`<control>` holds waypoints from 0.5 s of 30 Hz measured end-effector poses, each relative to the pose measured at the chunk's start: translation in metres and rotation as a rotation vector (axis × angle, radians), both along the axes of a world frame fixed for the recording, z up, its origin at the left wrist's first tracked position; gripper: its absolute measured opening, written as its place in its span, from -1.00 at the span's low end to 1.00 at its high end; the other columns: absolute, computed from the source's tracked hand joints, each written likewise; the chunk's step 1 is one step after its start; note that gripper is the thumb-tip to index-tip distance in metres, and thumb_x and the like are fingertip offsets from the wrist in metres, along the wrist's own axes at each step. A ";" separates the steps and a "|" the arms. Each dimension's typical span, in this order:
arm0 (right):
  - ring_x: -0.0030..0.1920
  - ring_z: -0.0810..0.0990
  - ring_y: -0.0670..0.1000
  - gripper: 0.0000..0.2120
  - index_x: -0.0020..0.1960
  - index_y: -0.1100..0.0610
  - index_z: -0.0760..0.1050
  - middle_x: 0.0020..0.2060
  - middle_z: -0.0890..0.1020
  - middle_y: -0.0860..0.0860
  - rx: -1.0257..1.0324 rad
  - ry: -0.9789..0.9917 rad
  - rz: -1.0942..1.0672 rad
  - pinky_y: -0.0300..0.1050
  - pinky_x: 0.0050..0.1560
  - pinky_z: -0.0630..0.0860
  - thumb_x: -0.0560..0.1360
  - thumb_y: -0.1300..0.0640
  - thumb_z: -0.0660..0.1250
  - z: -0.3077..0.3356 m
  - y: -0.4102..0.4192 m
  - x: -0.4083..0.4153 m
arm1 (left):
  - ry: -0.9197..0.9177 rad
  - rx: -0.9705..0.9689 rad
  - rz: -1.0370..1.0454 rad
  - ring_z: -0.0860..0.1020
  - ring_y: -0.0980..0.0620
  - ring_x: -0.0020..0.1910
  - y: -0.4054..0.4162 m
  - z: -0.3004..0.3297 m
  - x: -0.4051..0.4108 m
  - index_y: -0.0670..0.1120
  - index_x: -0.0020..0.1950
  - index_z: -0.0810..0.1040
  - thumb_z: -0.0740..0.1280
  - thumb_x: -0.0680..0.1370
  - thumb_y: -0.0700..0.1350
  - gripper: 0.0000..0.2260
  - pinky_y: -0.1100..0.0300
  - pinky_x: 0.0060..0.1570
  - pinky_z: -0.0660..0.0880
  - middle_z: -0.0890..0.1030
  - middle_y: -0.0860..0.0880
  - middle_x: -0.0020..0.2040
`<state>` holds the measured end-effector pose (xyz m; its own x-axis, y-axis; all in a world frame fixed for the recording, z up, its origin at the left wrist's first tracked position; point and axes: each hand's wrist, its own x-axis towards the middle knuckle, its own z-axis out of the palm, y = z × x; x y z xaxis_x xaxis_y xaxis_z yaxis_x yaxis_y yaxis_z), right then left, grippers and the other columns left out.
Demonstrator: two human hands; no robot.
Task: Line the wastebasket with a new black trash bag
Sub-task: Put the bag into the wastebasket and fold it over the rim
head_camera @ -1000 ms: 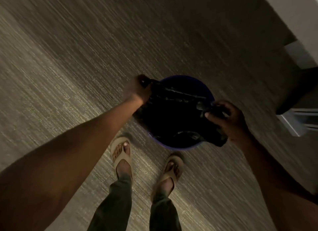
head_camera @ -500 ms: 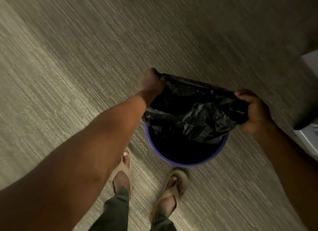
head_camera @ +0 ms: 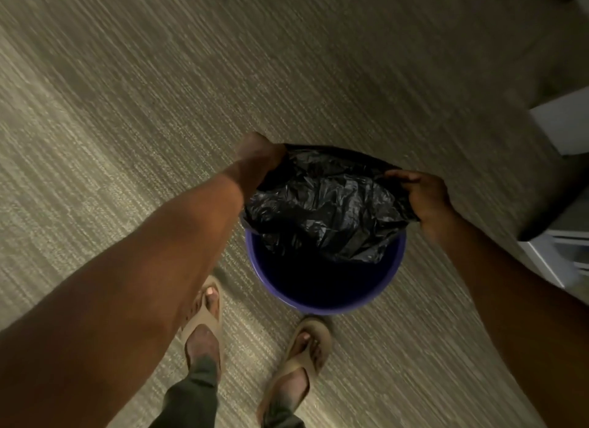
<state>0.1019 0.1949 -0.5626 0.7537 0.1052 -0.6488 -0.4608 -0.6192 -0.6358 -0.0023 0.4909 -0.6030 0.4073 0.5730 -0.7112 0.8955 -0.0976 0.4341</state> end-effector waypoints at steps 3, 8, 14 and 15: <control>-0.13 0.71 -0.04 -0.79 0.07 0.10 0.71 -0.09 0.73 0.01 -0.008 -0.005 0.046 -0.22 -0.09 0.63 0.58 0.30 0.35 -0.005 0.002 0.000 | -0.017 0.027 0.007 0.65 -0.16 0.05 0.005 0.005 0.000 -0.18 0.13 0.66 0.43 0.50 0.05 -0.65 0.08 -0.03 0.56 0.65 -0.16 0.02; -0.30 0.67 -0.17 -0.74 -0.15 -0.06 0.66 -0.24 0.71 -0.11 -0.069 0.025 0.049 -0.30 -0.29 0.57 0.57 0.26 0.35 0.004 -0.001 -0.005 | 0.033 -0.121 0.073 0.62 0.01 -0.30 0.004 0.004 -0.019 -0.09 -0.11 0.61 0.47 0.46 0.15 -0.69 0.29 -0.47 0.45 0.68 -0.08 -0.13; 0.10 0.59 -0.01 -0.56 0.28 0.04 0.61 0.13 0.62 -0.04 -0.124 -0.082 0.083 -0.16 -0.07 0.52 0.70 -0.20 0.10 0.023 -0.012 -0.024 | -0.191 0.034 0.320 0.41 -0.21 0.42 -0.014 0.019 -0.056 0.03 0.49 0.39 0.38 0.40 0.41 -0.23 -0.09 0.34 0.43 0.36 -0.15 0.48; 0.16 0.58 0.04 -0.52 0.32 0.11 0.59 0.20 0.61 0.05 -0.187 -0.240 0.117 -0.10 0.03 0.53 0.70 -0.19 0.11 0.026 -0.014 -0.028 | -0.302 0.194 0.229 0.37 -0.19 0.45 -0.018 0.026 -0.065 0.02 0.50 0.39 0.35 0.46 0.38 -0.29 -0.07 0.38 0.37 0.34 -0.16 0.48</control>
<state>0.0737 0.1807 -0.5361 0.8774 0.0953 -0.4702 -0.2306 -0.7756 -0.5876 -0.0677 0.4730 -0.5765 0.4272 0.7846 -0.4493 0.7388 -0.0165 0.6737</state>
